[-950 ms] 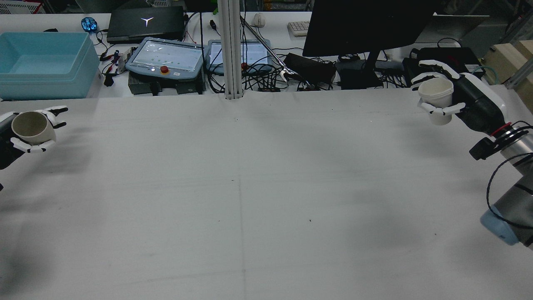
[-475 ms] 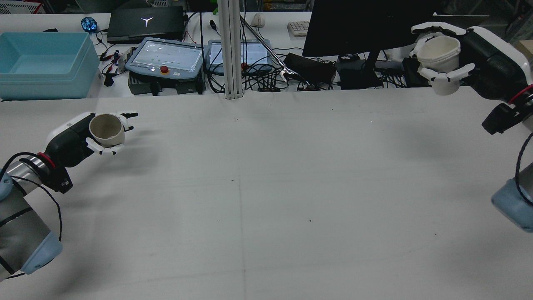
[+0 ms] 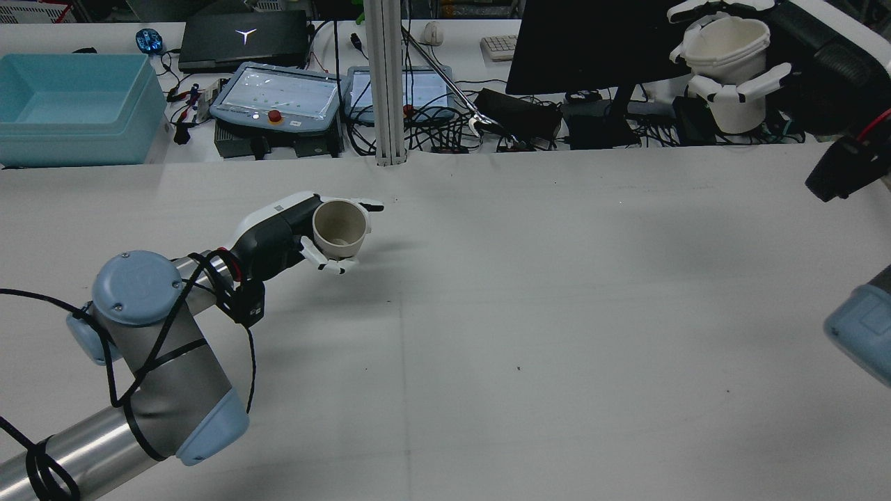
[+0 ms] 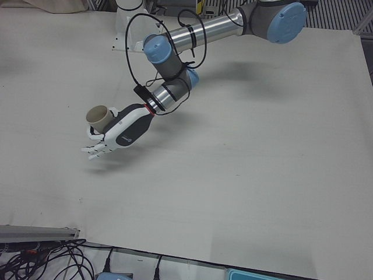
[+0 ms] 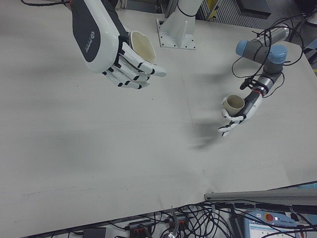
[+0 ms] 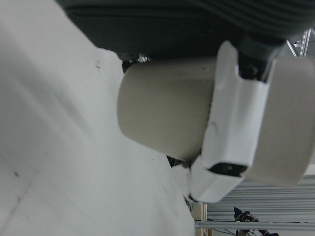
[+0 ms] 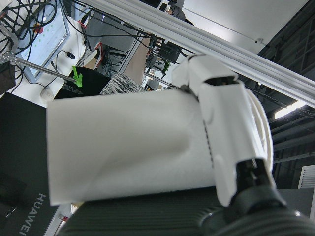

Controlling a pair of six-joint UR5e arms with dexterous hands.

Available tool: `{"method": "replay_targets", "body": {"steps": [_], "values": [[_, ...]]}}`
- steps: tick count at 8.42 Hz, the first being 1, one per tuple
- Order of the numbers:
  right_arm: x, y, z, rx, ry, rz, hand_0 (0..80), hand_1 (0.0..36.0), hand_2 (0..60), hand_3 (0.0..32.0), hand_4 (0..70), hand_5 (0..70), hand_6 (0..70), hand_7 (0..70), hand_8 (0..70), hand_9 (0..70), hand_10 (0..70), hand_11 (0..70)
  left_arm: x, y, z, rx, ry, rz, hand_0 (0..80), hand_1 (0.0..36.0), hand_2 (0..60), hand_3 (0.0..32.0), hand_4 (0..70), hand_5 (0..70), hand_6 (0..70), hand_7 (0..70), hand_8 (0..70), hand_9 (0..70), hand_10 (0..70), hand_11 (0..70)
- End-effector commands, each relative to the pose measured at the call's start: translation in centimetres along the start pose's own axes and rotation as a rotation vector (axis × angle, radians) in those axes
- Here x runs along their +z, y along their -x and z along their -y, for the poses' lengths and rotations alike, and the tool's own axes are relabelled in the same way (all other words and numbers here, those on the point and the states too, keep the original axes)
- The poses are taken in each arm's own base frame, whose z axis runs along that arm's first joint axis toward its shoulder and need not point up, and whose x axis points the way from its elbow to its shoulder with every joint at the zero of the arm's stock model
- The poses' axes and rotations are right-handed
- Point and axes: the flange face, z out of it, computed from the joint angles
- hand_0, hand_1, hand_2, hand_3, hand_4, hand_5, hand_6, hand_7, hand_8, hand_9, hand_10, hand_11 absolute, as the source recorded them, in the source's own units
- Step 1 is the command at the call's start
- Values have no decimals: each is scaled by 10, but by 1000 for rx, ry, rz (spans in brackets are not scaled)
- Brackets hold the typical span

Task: Pour water
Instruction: 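Bring the white cup over the beige cup and tilt it to pour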

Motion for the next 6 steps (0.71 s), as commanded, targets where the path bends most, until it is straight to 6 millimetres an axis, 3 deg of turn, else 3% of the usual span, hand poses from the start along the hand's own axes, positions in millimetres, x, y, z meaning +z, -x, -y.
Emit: {"method": "replay_targets", "body": {"steps": [1,2,3,4,5,6], "values": [[48,-50,-53,13,-15,-125,800,360,479,0,316,266,466,633,330,405,492,700,70,60,-150,41,98,138,800,360,600,0,658,700,135,195,71,63,98,181],[73,-78,-74,-1,-13,-176,800,360,593,0,385,264,507,700,348,431,456,680,84,65,-156,42,91,147,800,360,600,0,670,700,151,204,79,65,91,170],[90,-105,-101,-23,15,-211,800,360,600,0,460,262,552,700,382,473,388,581,85,67,-154,43,85,149,800,360,600,0,668,700,160,210,82,67,90,167],[90,-132,-123,-26,17,-220,800,360,600,0,480,257,548,700,366,453,355,539,87,65,-147,47,71,148,800,360,600,0,673,700,166,214,85,68,90,167],[88,-149,-138,-35,28,-236,800,360,600,0,496,256,551,700,362,449,349,531,90,60,-136,51,60,140,800,360,600,0,670,700,166,214,85,69,90,168],[86,-161,-140,-57,30,-257,800,360,600,0,499,255,548,700,358,445,340,520,92,48,-125,56,51,123,800,360,600,0,669,700,167,214,85,69,91,168]]}}
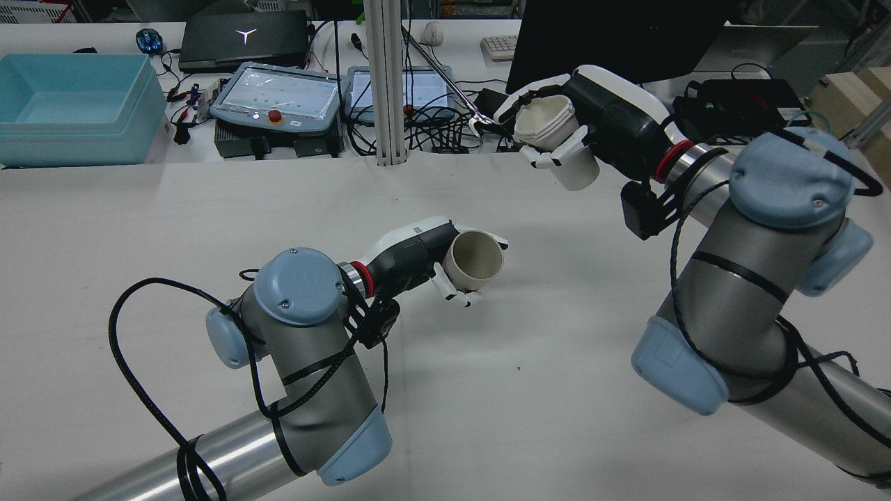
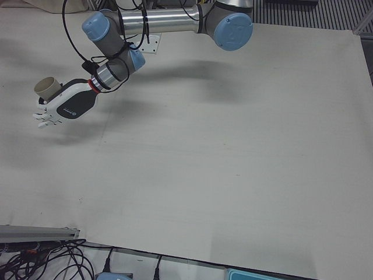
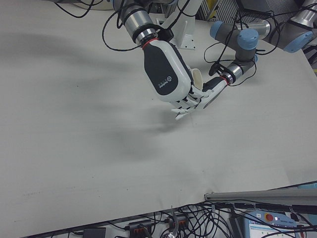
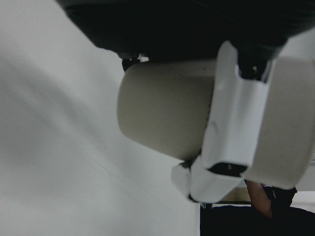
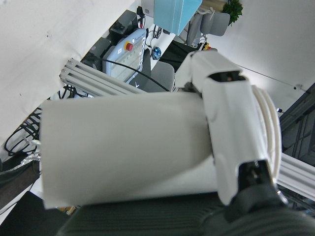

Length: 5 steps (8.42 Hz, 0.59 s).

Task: Pour water
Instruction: 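Bring the white cup over the beige cup and tilt it to pour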

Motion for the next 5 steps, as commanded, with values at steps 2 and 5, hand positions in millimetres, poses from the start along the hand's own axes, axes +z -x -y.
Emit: {"method": "replay_targets", "body": {"steps": [2,5], "values": [[9,-39,-20,-40,-1,-52,800,360,600,0,501,254,548,700,353,439,335,513,-2,-35,32,15,-34,-44,800,360,600,0,675,700,170,216,88,72,92,169],[-22,15,23,-30,-63,72,800,360,600,0,480,253,532,700,348,432,335,514,-26,-87,70,-76,-6,-110,800,360,600,0,668,700,172,215,89,75,96,175]]}}
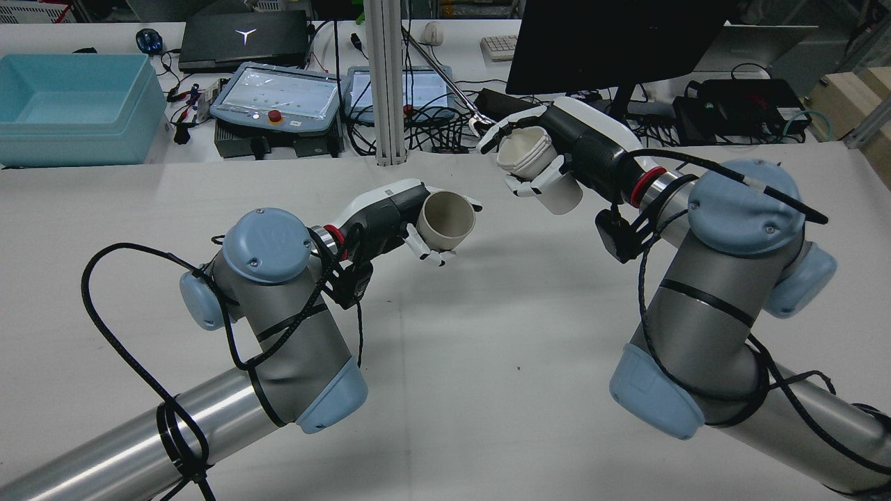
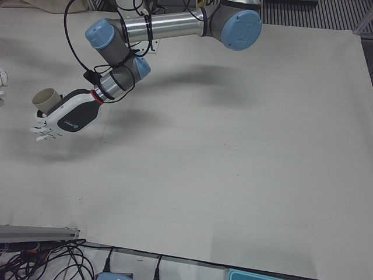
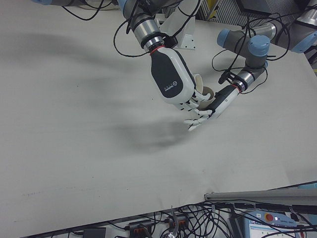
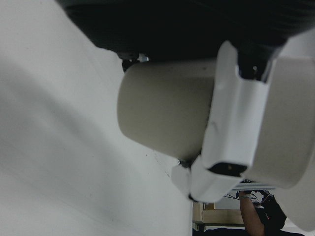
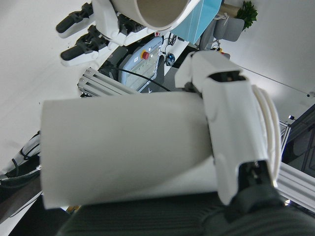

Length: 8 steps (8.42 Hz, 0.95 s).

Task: Pour water
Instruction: 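Tilt the white cup upright and move both cups apart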

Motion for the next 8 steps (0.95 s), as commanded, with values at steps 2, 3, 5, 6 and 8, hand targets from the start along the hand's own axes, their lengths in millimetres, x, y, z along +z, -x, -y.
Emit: {"method": "replay_targets", "body": {"steps": [2,3,5,6,8], "values": [[-107,141,91,36,-102,304,800,360,600,0,461,252,521,700,339,422,334,513,-98,-43,125,-153,-20,-97,800,360,600,0,669,700,172,215,89,75,96,175],[-146,161,121,40,-153,353,800,360,600,0,441,251,509,700,332,413,333,511,-138,-59,165,-167,-42,-139,800,360,600,0,669,700,171,215,90,76,96,175],[-204,185,184,5,-129,415,800,360,576,14,273,248,413,590,292,353,331,513,-232,-83,254,-190,-91,-184,800,360,600,0,657,700,160,205,85,74,95,175],[-218,171,230,-2,-123,424,800,360,421,22,180,252,380,522,317,385,333,517,-280,-97,293,-186,-110,-213,800,360,600,0,654,700,151,199,79,72,101,181],[-220,124,326,3,-143,425,800,360,280,40,15,250,369,481,332,407,380,577,-359,-90,349,-209,-144,-251,800,360,600,0,668,700,154,203,80,80,109,193]]}}
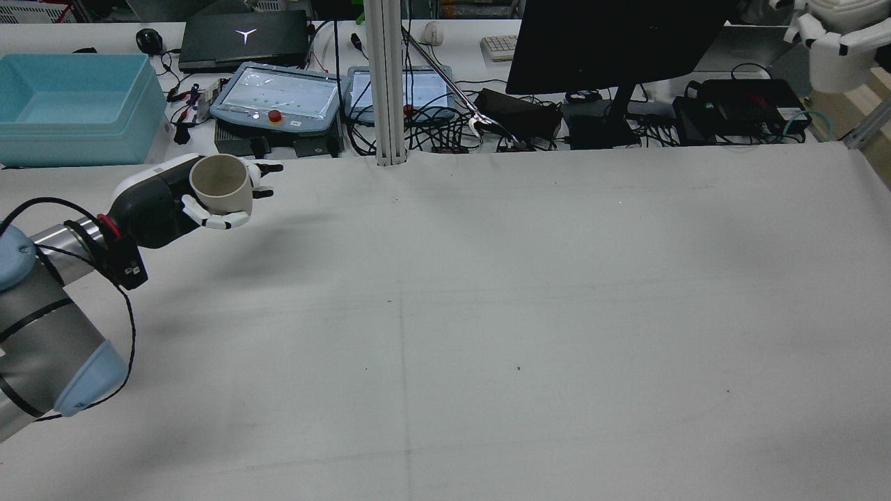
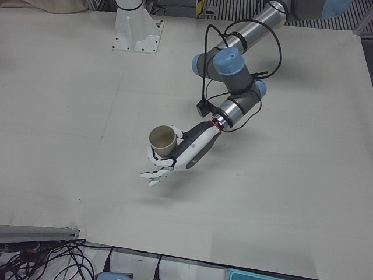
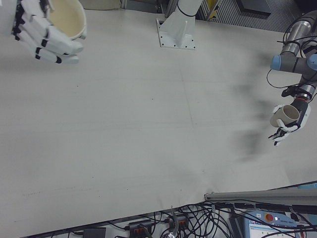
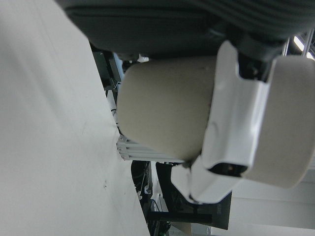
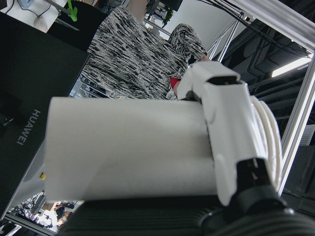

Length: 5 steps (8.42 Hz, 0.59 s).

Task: Pour water
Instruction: 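Tilt the white cup upright and move both cups apart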

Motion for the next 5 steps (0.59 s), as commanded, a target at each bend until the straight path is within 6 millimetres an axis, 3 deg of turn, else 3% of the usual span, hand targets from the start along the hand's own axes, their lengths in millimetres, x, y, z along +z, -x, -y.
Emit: {"method": "replay_targets", "body": {"steps": [1,2,3,4,5], "values": [[-16,-67,165,11,-2,17,800,360,282,48,26,247,376,492,336,413,381,575,-122,-39,100,-15,-60,-77,800,360,600,0,669,700,155,203,81,80,110,194],[-19,-105,227,28,-13,5,800,360,275,52,21,245,373,487,335,412,378,572,-137,-49,117,-7,-64,-100,800,360,600,0,671,700,155,204,81,80,110,194],[-26,-142,276,23,-9,-9,800,360,271,58,14,244,370,479,334,410,377,570,-146,-46,148,-8,-64,-105,800,360,600,0,673,700,155,204,81,80,110,194],[-31,-176,314,26,-4,-27,800,360,271,58,14,244,370,479,334,410,377,570,-155,-39,174,5,-78,-98,800,360,600,0,673,700,155,204,81,80,110,194],[-35,-200,341,30,-16,-29,800,360,199,86,0,228,333,417,318,391,352,536,-165,-33,200,37,-85,-99,800,360,600,0,677,700,154,202,78,81,114,198]]}}
